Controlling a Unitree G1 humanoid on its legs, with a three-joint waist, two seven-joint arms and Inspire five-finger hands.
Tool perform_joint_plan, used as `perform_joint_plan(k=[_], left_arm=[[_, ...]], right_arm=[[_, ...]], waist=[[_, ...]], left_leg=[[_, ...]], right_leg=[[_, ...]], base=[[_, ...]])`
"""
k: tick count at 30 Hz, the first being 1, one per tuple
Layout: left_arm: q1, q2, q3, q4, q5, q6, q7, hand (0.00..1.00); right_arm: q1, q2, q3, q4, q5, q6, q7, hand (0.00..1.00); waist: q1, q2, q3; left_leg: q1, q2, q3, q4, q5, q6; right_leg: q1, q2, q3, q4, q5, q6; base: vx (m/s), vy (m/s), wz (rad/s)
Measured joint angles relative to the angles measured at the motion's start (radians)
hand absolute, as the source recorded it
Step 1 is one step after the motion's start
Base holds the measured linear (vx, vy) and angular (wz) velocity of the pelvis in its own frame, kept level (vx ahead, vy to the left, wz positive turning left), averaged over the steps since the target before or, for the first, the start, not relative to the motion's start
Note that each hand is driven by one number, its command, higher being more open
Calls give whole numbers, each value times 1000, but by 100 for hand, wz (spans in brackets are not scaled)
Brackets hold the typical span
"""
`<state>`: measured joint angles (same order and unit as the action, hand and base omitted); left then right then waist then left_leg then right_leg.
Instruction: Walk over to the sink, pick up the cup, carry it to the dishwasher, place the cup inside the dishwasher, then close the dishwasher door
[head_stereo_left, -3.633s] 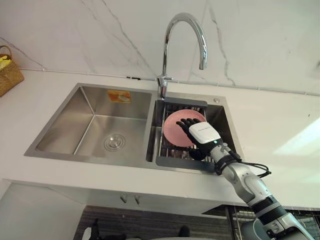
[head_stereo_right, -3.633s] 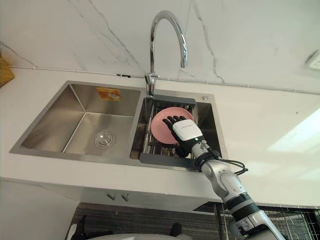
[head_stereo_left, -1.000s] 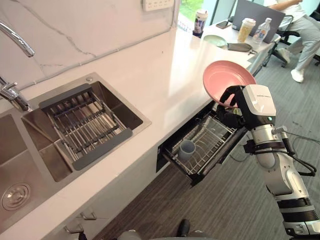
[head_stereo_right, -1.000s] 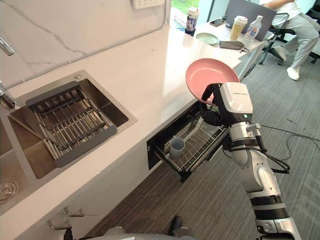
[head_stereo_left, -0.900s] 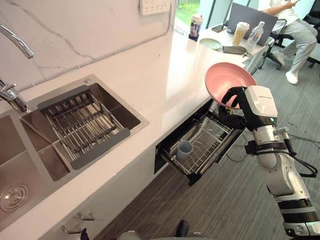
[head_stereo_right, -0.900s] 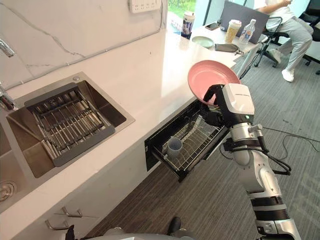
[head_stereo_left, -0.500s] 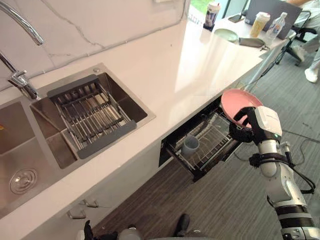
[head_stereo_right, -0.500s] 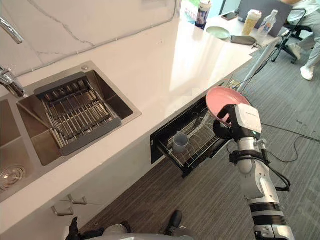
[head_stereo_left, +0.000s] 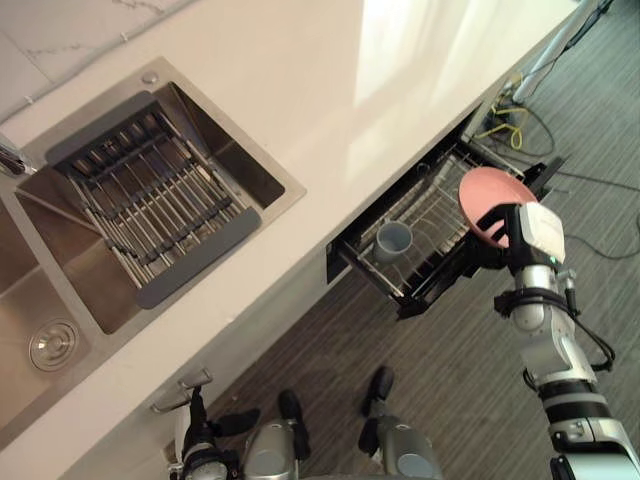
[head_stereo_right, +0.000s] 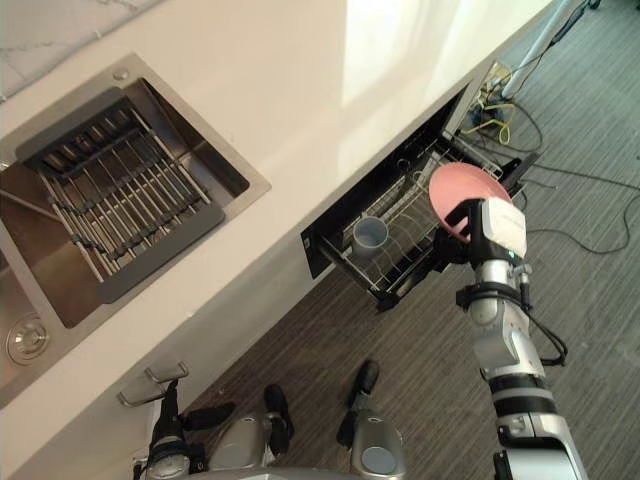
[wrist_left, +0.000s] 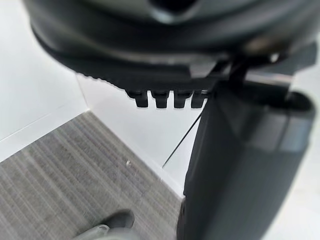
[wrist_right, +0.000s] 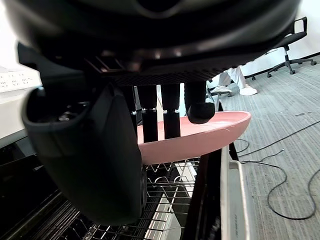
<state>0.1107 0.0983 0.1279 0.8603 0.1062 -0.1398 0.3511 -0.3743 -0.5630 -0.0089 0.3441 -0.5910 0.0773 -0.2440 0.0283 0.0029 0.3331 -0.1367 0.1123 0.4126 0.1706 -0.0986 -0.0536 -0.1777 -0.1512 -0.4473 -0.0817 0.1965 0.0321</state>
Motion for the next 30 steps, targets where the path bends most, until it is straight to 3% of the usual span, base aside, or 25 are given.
perform_joint_plan(k=[8, 19, 20, 30], left_arm=[[-36, 1, -21, -2, -48, -1, 0, 100], [-66, 7, -70, -30, -103, -6, -3, 100], [-68, 7, -70, -31, -109, -6, -3, 100], [-69, 6, -80, -50, -126, 0, -11, 100]], right_arm=[[-193, -42, 130, 122, 11, 9, 4, 0], [-409, -105, 235, 263, 93, 29, 112, 0], [-421, -106, 242, 275, 113, 31, 137, 100], [-448, -113, 252, 335, 172, 39, 175, 100]], waist=[[18, 29, 67], [42, 57, 120], [42, 58, 121], [44, 60, 122]], left_leg=[[-93, -6, -31, 54, -6, 12], [-138, -19, -52, 76, -8, 27], [-143, -20, -53, 76, -8, 27], [-139, -23, -62, 77, -4, 33]], right_leg=[[-56, -12, -22, 6, 12, -4], [-95, -30, -26, 27, 14, -5], [-100, -31, -26, 29, 14, -5], [-92, -36, -33, 34, 14, -5]], base=[[-35, 70, 10], [-16, 83, 3], [-16, 74, 1], [-5, 73, 2]])
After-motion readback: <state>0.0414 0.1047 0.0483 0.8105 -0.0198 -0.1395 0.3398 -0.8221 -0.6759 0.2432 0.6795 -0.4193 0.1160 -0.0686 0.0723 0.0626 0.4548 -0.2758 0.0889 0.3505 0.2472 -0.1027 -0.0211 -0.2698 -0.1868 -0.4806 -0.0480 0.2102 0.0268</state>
